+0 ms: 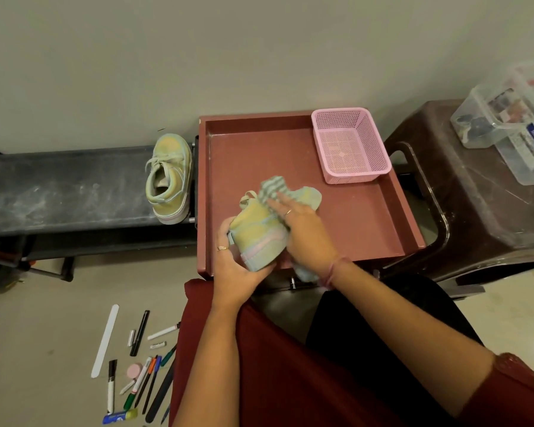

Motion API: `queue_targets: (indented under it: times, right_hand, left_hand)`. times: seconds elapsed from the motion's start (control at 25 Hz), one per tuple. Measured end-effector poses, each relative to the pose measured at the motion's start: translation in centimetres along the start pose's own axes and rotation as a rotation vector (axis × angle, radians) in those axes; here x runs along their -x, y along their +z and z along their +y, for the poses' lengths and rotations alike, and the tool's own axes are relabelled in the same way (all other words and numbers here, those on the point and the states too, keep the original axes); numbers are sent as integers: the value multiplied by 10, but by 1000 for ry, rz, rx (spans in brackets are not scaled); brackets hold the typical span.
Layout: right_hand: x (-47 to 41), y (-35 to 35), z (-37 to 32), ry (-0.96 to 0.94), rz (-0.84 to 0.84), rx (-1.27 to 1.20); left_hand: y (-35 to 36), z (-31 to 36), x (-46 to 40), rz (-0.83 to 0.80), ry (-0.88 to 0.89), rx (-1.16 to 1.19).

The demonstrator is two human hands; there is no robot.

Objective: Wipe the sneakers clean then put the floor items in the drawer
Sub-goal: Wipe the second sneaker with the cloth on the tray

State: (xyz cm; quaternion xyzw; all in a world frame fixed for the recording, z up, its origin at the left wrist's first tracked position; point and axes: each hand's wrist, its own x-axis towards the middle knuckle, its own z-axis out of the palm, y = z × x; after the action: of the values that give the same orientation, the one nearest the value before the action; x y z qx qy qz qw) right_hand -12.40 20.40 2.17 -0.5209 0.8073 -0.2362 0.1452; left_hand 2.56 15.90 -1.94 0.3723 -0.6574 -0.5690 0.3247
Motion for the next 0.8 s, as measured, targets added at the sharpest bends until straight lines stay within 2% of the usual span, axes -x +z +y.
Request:
queue_targets:
  times: [0.08, 0.2, 0.28, 0.4, 0.48, 0.6, 0.72, 0.8]
  right_hand:
    - [27, 3, -22, -137, 1, -155]
    - [32, 2, -17, -350, 48, 60]
    - [5, -9, -1, -251, -27, 176]
    - [-29, -23, 3, -71, -152, 55]
    - [-16, -14, -21, -105, -104, -20]
    - [45, 22, -45, -380, 67, -10]
    - [55, 34, -11, -543, 192, 233]
    - [43, 36, 7, -627, 237, 290]
  left_hand:
    - [0, 2, 0, -6, -14, 27]
    - [-1, 1, 1, 7, -9, 42]
    - [-1, 0, 1, 11, -2, 9]
    - [2, 0, 1, 7, 18, -54]
    - [2, 5, 1, 12, -8, -35]
    - [4, 6, 0, 30, -43, -74]
    - [7, 8, 0, 15, -11, -104]
    - [8, 7, -1, 17, -42, -78]
